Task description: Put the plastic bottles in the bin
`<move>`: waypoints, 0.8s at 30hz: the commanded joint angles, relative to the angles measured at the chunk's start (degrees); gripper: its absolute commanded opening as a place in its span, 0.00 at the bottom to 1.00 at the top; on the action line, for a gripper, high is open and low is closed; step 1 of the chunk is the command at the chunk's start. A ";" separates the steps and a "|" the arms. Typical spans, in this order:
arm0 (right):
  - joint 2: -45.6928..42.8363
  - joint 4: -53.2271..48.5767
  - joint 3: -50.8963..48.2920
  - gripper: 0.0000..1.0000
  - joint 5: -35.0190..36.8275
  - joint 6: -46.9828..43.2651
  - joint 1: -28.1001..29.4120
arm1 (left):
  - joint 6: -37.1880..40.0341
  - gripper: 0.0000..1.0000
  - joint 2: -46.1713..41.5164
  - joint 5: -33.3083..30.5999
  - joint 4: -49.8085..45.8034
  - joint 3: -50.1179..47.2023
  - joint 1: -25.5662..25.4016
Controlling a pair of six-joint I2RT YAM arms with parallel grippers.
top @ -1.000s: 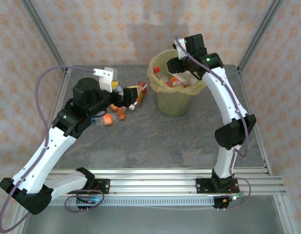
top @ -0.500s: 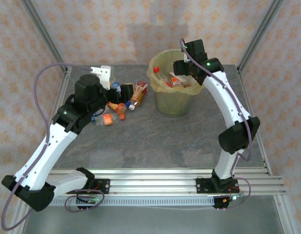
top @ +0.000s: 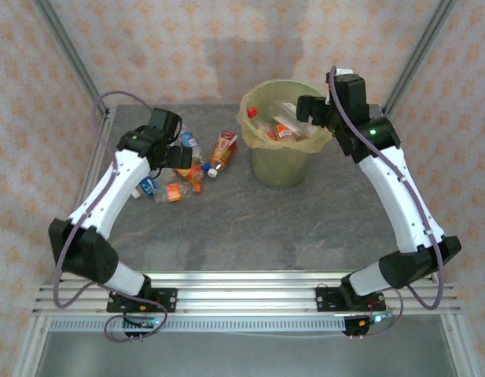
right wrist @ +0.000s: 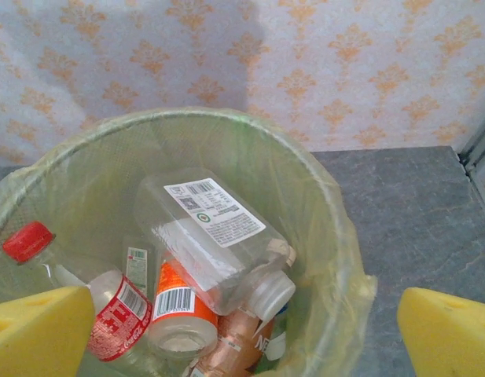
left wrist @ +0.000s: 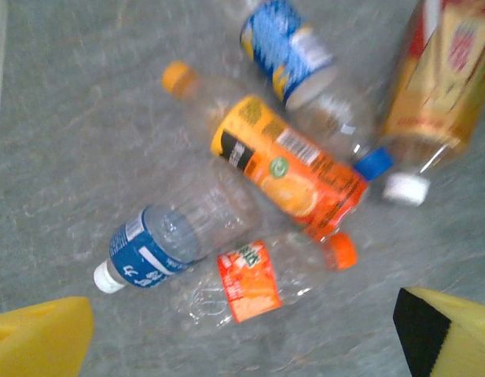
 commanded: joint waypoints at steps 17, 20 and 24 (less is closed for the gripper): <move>-8.28 4.67 -8.11 0.99 5.81 2.80 0.54 | 10.84 0.99 13.12 1.90 -5.44 -2.53 -1.98; -8.65 4.79 -8.61 0.99 6.25 2.68 0.51 | 10.74 1.00 14.73 1.94 -4.25 -2.96 -2.35; -9.00 4.83 -9.14 0.99 6.43 2.76 0.54 | 10.62 1.00 16.81 0.98 -3.33 -3.11 -2.54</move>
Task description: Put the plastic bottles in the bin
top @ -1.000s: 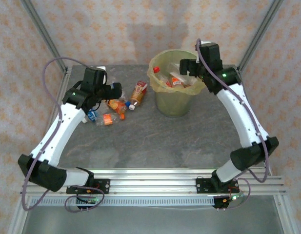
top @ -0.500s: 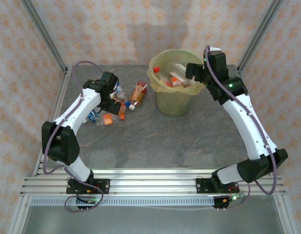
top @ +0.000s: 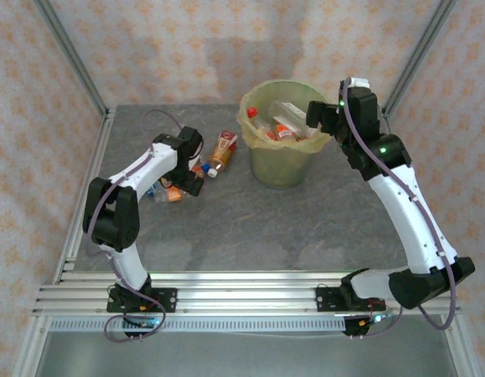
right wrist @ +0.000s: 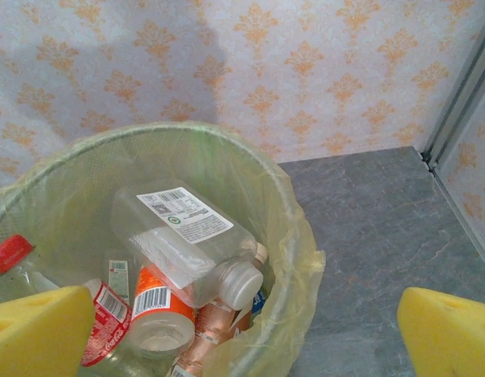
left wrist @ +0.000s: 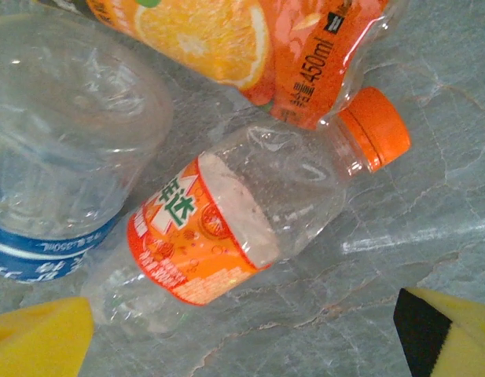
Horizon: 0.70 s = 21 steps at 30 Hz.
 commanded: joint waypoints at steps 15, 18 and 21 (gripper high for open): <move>-1.33 1.08 -1.49 0.99 1.43 0.42 0.39 | 0.65 1.00 5.53 -3.53 3.92 -0.20 -0.21; -1.48 1.10 -1.58 0.99 1.42 0.32 0.41 | 0.21 1.00 7.53 -4.07 3.84 -0.03 -0.21; -1.53 1.00 -1.63 0.99 1.43 0.14 0.52 | -0.70 1.00 8.49 -4.30 2.90 0.07 -0.21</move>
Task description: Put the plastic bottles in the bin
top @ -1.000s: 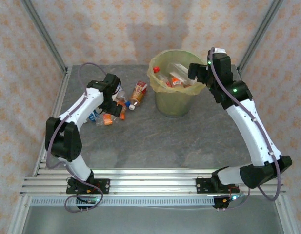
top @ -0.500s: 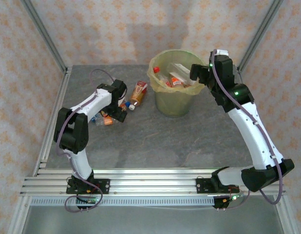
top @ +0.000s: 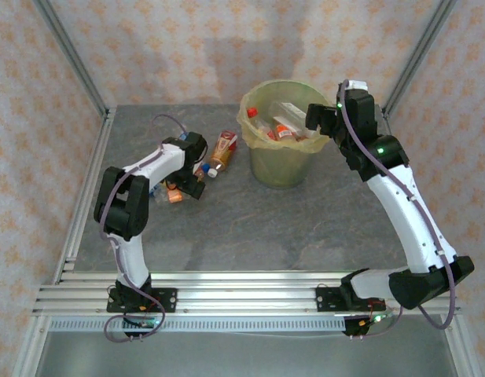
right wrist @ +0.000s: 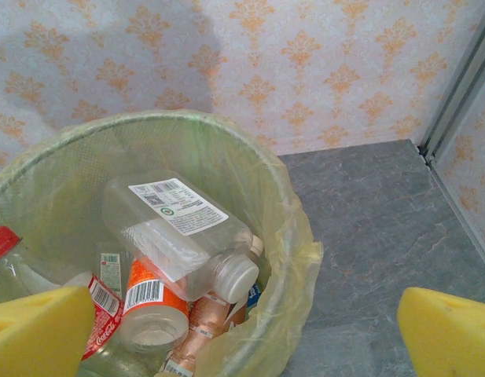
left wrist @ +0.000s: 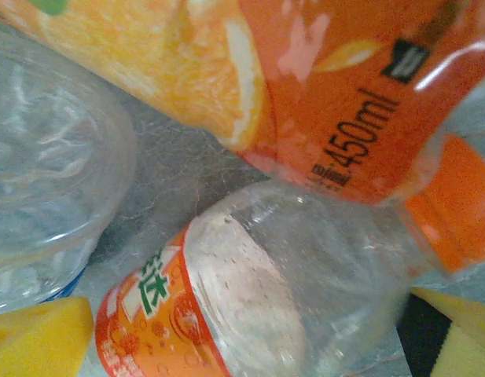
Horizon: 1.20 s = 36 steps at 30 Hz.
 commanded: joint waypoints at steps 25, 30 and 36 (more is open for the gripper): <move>-1.38 1.58 -1.94 0.99 0.47 0.08 0.54 | -14.48 0.76 -10.85 3.27 1.12 -14.77 -5.84; -2.19 1.68 -3.17 0.99 -0.04 1.80 0.55 | -15.16 0.63 -15.65 4.46 1.77 -15.50 -6.77; -3.81 1.75 -5.12 0.99 -0.73 3.27 0.69 | -15.42 0.57 -21.24 5.92 2.98 -16.72 -6.99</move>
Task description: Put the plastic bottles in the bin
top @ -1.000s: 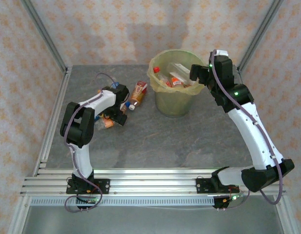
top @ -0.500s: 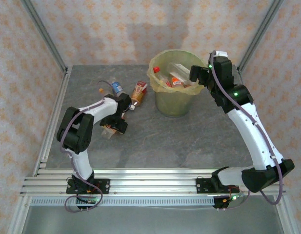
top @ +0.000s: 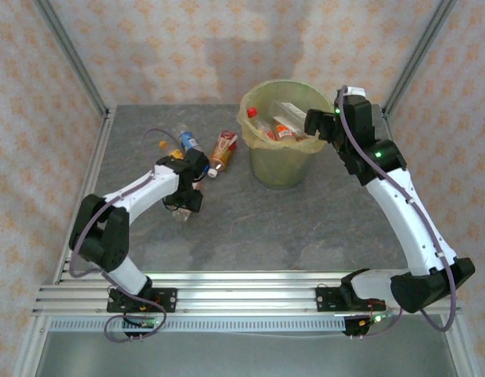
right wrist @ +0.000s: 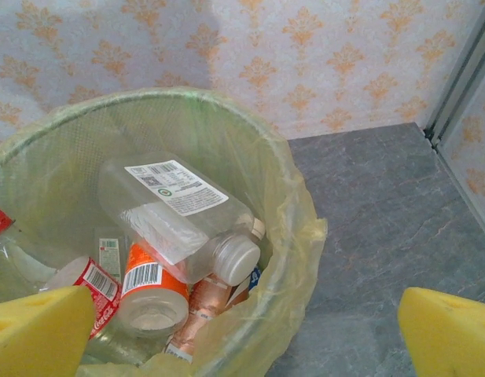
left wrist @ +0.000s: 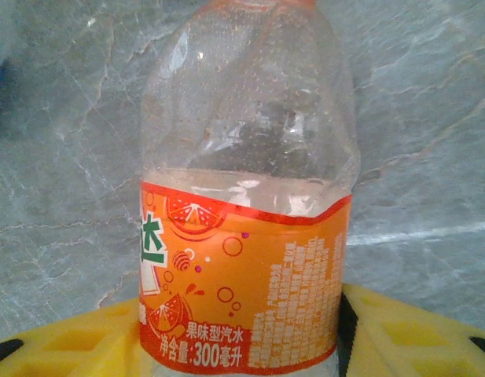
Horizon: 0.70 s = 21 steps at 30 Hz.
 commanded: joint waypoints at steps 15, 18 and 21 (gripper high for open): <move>-5.19 0.11 -3.62 0.99 -0.73 3.46 0.43 | -1.78 0.46 -11.13 5.67 3.52 -1.07 -0.94; -5.17 0.48 -3.90 0.99 -3.05 4.53 0.42 | -1.78 0.46 -15.61 7.95 4.94 -0.63 -1.37; -6.86 2.02 -4.22 0.99 -8.39 6.33 0.48 | -2.02 0.45 -20.63 10.50 8.14 -0.41 -1.64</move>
